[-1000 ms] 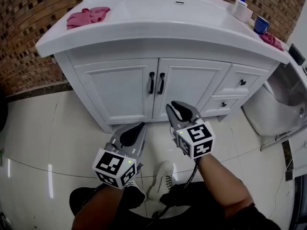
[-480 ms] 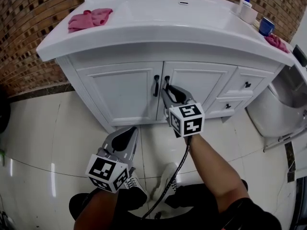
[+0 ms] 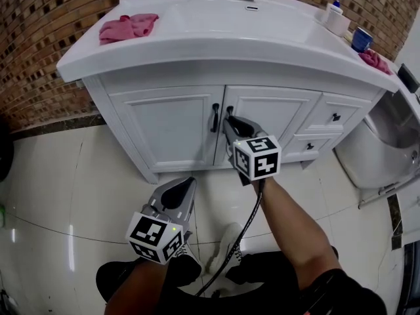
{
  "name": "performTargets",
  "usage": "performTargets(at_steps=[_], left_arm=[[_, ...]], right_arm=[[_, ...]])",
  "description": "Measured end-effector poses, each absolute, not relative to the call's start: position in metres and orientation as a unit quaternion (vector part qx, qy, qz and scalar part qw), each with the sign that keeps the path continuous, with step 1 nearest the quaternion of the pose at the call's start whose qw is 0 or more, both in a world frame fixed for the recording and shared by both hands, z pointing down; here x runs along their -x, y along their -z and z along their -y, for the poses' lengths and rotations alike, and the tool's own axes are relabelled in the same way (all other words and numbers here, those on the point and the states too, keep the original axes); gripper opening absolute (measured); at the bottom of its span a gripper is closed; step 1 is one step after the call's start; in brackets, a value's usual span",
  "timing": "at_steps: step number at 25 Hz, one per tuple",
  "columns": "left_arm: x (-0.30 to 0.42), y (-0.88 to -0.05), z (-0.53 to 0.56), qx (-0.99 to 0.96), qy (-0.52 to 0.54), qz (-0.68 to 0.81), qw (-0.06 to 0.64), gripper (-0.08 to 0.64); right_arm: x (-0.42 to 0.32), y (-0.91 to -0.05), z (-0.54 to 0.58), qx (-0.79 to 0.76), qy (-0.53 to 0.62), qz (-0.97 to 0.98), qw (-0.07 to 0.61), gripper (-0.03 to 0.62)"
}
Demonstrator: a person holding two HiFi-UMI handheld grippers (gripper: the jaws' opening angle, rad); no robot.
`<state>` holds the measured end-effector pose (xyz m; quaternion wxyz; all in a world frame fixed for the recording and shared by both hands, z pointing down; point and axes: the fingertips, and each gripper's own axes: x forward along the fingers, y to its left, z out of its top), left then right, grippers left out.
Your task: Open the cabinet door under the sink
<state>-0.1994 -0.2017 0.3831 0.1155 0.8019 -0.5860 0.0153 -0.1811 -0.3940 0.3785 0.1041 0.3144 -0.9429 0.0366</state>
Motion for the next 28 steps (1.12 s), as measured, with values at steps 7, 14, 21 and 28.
performTargets(at_steps=[7, 14, 21, 28], left_arm=[[0.19, -0.378, 0.2, -0.801, 0.017, 0.584, 0.132, 0.003], [0.174, -0.381, 0.191, -0.806, 0.002, 0.58, 0.118, 0.003], [0.16, -0.383, 0.181, -0.812, -0.002, 0.571, 0.12, 0.003], [0.148, -0.381, 0.176, -0.818, 0.005, 0.565, 0.113, 0.003]], right_arm=[[0.166, -0.379, 0.368, -0.296, -0.039, 0.949, 0.103, 0.049], [0.145, -0.379, 0.344, -0.289, -0.035, 0.951, 0.102, 0.048], [0.124, -0.379, 0.322, -0.278, -0.037, 0.954, 0.102, 0.046], [0.1, -0.377, 0.302, -0.282, -0.033, 0.954, 0.096, 0.046]])
